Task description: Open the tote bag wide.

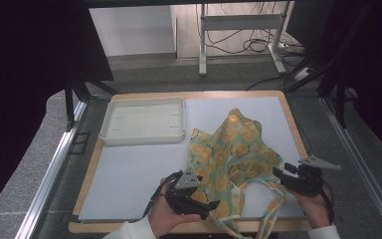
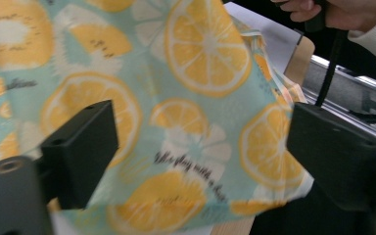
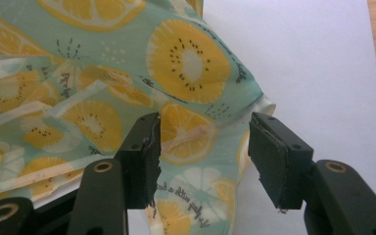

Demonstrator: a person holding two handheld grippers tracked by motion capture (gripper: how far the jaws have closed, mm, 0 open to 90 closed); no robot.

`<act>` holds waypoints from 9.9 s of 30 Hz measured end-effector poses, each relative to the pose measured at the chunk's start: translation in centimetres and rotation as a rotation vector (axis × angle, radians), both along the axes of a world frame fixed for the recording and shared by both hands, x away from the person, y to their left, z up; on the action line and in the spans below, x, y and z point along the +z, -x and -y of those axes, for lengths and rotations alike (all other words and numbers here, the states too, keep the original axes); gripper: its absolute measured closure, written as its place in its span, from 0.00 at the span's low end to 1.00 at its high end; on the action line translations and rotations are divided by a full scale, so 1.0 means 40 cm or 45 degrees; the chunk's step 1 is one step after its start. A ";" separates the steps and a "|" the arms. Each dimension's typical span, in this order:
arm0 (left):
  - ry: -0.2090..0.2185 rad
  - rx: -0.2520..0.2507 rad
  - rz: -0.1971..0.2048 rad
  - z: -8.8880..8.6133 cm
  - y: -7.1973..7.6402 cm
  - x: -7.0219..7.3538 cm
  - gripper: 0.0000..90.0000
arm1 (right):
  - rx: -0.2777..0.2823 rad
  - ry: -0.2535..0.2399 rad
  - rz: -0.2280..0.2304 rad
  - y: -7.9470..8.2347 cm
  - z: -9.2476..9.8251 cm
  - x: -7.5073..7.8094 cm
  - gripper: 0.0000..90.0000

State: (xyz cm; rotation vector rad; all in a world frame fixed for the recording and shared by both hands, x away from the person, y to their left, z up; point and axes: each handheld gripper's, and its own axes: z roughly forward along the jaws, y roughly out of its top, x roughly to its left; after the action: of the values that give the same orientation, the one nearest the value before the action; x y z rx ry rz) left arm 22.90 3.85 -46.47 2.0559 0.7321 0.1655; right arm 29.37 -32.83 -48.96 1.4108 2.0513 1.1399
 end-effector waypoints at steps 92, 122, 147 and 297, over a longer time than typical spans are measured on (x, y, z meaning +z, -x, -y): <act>0.118 0.076 -0.186 -0.046 -0.158 -0.032 1.00 | 0.060 0.032 0.042 0.044 -0.024 0.010 0.44; 0.203 0.116 -0.223 -0.140 -0.184 -0.022 1.00 | 0.295 0.241 0.061 0.058 -0.121 0.002 0.33; 0.180 0.111 -0.152 -0.157 -0.179 0.005 1.00 | 0.341 0.218 0.268 0.046 -0.203 0.079 0.98; -0.051 0.346 -0.204 -0.078 -0.458 -0.044 0.95 | 0.108 0.083 0.009 -0.434 -0.237 0.040 0.97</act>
State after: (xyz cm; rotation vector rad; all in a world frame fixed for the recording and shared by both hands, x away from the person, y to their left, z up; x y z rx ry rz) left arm 41.24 6.98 -48.22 2.0170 1.1155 0.1707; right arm 46.71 -23.34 -47.37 1.2983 2.1416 1.0997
